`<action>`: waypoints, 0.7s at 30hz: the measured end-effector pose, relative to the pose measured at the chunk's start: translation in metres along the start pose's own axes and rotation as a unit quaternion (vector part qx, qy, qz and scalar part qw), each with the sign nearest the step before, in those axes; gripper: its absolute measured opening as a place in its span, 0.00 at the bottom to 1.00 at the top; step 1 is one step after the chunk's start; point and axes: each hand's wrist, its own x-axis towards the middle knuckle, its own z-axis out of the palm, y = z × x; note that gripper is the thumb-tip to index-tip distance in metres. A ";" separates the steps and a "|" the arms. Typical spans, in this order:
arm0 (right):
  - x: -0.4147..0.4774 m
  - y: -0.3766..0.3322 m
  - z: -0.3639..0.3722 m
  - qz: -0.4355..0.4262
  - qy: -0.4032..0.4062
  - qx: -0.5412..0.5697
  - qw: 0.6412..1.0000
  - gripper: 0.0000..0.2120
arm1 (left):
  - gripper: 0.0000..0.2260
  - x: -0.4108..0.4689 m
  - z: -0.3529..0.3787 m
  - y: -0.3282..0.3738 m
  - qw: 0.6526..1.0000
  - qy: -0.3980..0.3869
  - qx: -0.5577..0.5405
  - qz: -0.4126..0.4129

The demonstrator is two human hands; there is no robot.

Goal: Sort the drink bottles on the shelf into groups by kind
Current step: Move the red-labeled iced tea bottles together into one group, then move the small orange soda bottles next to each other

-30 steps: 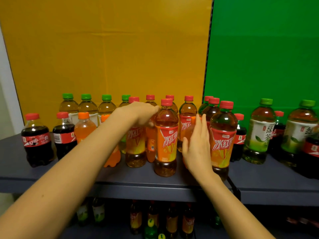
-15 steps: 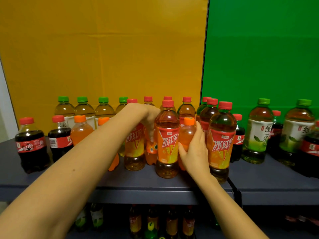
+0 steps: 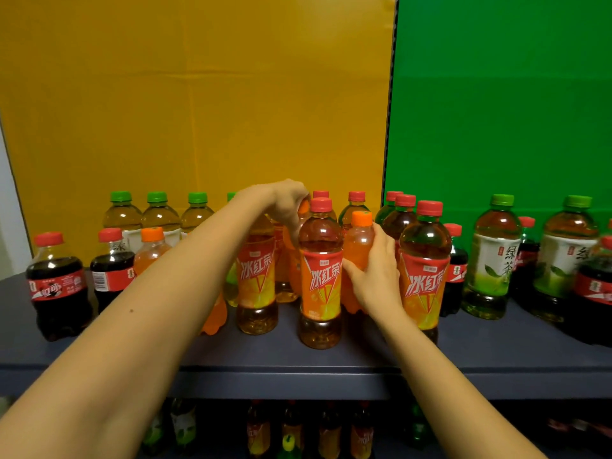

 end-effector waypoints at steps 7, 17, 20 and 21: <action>0.023 -0.021 -0.009 -0.015 0.028 0.044 0.999 0.35 | 0.25 -0.003 -0.025 -0.008 0.991 0.107 -0.076 -0.018; 0.058 -0.052 -0.024 -0.087 0.081 0.098 0.988 0.37 | 0.32 -0.024 -0.042 -0.010 0.893 0.328 -0.305 0.030; 0.069 -0.061 -0.036 -0.120 0.107 0.132 0.978 0.37 | 0.33 -0.027 -0.046 -0.009 0.840 0.423 -0.330 0.076; 0.072 -0.064 -0.040 -0.128 0.111 0.148 0.974 0.37 | 0.34 -0.029 -0.047 -0.009 0.821 0.450 -0.339 0.095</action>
